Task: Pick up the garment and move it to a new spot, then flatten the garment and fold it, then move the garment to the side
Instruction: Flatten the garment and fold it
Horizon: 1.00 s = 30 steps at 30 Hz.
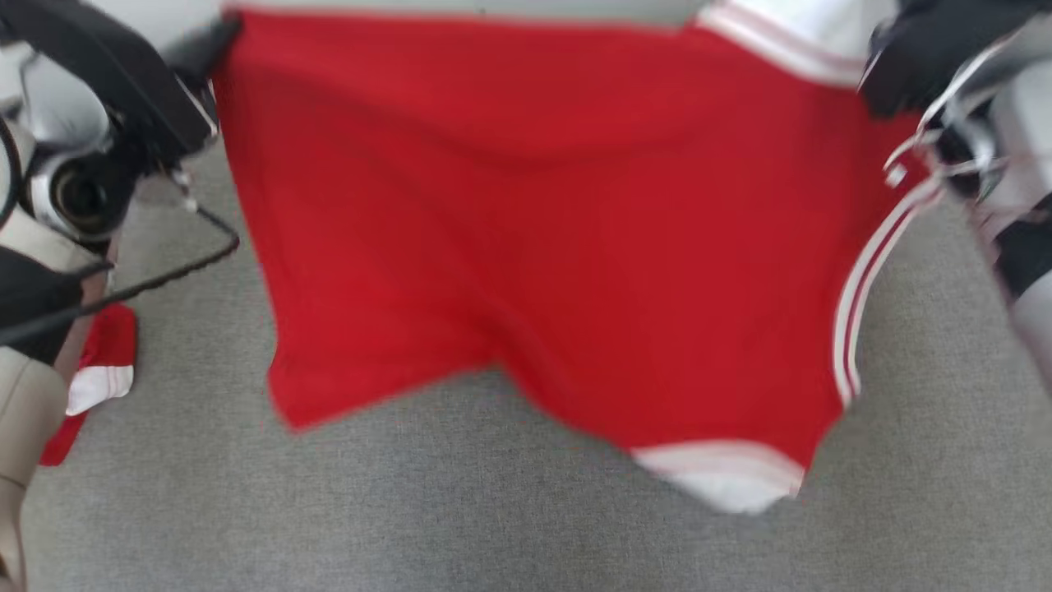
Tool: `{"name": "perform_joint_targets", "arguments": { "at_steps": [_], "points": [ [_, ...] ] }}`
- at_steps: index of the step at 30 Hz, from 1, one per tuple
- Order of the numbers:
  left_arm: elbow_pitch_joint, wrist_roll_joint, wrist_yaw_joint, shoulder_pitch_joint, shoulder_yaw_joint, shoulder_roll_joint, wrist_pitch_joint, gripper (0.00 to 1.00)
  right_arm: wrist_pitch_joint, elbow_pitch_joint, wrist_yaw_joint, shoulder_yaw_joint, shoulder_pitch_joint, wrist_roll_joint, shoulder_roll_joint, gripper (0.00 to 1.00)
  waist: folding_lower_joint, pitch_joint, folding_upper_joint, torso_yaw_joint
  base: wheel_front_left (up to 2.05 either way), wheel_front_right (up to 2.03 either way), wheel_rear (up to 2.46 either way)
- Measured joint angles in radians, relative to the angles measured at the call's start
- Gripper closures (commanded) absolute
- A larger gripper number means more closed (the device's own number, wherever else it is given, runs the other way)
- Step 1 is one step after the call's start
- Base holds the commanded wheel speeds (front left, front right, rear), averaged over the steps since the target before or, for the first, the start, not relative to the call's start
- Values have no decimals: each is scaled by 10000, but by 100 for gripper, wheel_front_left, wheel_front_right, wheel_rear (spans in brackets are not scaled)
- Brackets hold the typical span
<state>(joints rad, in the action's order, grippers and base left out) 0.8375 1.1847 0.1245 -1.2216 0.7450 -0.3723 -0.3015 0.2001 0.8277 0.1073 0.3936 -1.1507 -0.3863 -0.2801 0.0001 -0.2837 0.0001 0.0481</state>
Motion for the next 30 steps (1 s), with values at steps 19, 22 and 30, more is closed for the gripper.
{"name": "perform_joint_targets", "arguments": {
  "at_steps": [19, 22, 30],
  "points": [
    [-2788, -466, 0, 4219, 765, -1300, 3097, 100, 391, 234, 163, 472, 3357, -1434, 324, 100, -4, 1687, -3, 149, 0, 0, 0],
    [-3225, -424, 0, 5391, 894, -1417, 3444, 100, 393, -148, 163, 817, 4508, -1584, 314, 100, -3, 1850, -3, 10, 0, 0, 0],
    [-3728, -523, -203, 6763, 1289, -1411, 4094, 100, 468, -715, 163, 1103, 6257, -1682, 261, 100, -3, 1770, -3, -378, 0, 0, 0]
  ]
}}
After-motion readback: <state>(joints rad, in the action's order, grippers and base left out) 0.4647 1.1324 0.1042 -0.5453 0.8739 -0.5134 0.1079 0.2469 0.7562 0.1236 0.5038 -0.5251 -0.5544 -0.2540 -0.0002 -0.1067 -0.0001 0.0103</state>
